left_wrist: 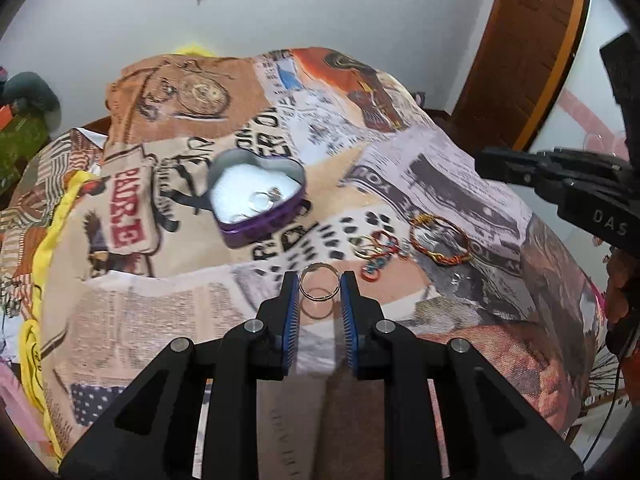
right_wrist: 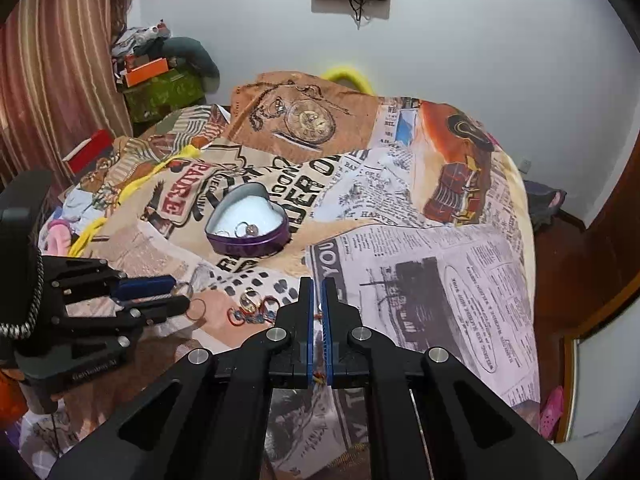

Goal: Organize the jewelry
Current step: 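Grasp a gold ring from the pile with the left tool, then drop the ring into the tin with the left tool while the right tool lowers the bracelet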

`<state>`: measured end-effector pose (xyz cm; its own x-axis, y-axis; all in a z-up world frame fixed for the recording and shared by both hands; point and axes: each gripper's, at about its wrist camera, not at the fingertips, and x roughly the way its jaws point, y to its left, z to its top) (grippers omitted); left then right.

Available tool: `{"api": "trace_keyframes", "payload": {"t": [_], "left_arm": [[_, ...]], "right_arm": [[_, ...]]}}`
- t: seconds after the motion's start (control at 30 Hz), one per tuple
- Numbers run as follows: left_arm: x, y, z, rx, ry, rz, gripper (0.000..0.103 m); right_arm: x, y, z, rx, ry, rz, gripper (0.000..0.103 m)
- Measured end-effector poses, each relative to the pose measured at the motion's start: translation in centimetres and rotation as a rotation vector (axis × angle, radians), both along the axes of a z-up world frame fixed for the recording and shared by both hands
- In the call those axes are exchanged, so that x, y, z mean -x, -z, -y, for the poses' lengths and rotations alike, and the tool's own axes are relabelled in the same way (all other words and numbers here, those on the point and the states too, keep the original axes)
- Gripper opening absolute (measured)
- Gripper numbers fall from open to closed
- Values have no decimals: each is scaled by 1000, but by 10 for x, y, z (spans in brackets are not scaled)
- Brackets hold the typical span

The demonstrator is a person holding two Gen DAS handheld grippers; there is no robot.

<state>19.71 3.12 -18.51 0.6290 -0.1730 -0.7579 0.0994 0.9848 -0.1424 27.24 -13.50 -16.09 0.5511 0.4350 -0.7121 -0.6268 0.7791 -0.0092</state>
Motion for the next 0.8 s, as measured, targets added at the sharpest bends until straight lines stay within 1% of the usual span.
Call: {"api": "trace_keyframes", "payload": {"t": [0.07,0.1,0.17,0.2,0.23,0.3,0.43,0.5,0.57,0.63,0.7,0.77,0.8], "left_arm": [[2,-3,-5,-4,-7,9,20],[3,-3,-8,-2,-9,12,20],[4,-2,-10,4,-8,9,20],[4,0,-11,5,-7,6,20],[4,1,-11,3,-6,3,20],[4,5,-10,-2,-6,-7,20],[3,11,-8,5,-6,-18,20],[4,11,-7,4,-5,-17,20],[5,10,-7,1,-5,-13,20],[5,7,-7,1,-5,-9,20],[5,5,-8,-1,-8,-4,20],[6,3,-9,0,-10,2,20],[6,2,-9,1,-11,4,20]], "right_arm": [[-3,3,3,-5,10,-14,4],[-5,7,5,-8,10,-37,4],[-7,15,8,-14,6,-94,10],[-8,22,9,-21,0,-131,17],[-6,25,9,-19,-5,-144,23],[0,33,5,14,-24,-137,26],[7,47,-9,83,-83,-137,26],[8,57,-18,137,-92,-131,26],[9,65,-21,170,-99,-117,26],[10,66,-20,170,-98,-98,26],[9,65,-18,160,-91,-110,25],[7,66,-17,144,-87,-128,13],[7,66,-16,145,-82,-133,9]]}}
